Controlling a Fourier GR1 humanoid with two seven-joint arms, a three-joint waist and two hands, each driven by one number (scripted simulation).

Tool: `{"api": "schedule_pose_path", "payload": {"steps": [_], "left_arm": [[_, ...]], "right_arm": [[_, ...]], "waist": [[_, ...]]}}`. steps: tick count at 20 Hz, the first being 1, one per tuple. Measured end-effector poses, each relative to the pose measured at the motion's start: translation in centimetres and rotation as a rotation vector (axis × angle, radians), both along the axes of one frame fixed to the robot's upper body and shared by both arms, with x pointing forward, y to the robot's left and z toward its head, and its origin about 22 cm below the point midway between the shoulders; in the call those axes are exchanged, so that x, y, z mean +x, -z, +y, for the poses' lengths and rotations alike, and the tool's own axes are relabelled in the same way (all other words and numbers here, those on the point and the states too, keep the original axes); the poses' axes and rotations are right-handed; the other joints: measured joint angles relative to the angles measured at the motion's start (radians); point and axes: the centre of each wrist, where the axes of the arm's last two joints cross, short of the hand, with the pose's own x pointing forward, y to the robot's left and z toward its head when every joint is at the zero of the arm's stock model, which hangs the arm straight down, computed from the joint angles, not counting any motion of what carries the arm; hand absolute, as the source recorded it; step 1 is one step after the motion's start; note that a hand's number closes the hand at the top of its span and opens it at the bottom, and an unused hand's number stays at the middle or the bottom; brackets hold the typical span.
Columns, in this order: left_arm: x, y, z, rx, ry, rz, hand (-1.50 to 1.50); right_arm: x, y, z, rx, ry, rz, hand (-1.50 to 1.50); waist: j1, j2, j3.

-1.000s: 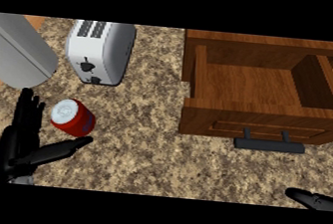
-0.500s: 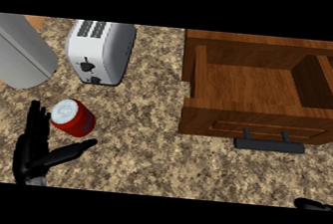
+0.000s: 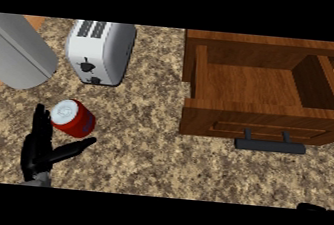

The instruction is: Pick up the can, place it into the drawer and close the drawer

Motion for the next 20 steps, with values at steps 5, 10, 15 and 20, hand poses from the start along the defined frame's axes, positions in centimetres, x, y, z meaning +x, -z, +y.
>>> {"api": "schedule_pose_path", "payload": {"steps": [5, 10, 15, 20], "left_arm": [[1.1, 1.3, 1.0, -0.021, -0.017, 0.009, -1.5], [1.5, 3.0, 1.9, -0.031, -0.034, 0.019, -1.5], [2.7, 3.9, 2.0, -0.032, -0.025, 0.009, -1.5], [3.2, 4.4, 2.3, -0.027, 0.016, -0.007, -1.5]], "right_arm": [[0.2, -0.3, -0.4, -0.006, 0.001, -0.001, -1.5], [-0.7, -0.4, -0.2, -0.013, 0.0, 0.002, -1.5], [-0.5, -1.0, -0.5, -0.01, -0.001, 0.004, -1.5], [-0.3, -1.0, -0.4, -0.019, 0.0, -0.003, -1.5]], "waist": [[-0.001, 0.0, 0.0], [-0.002, 0.0, 0.0], [-0.003, 0.001, 0.0], [-0.004, 0.001, 0.0]]}}
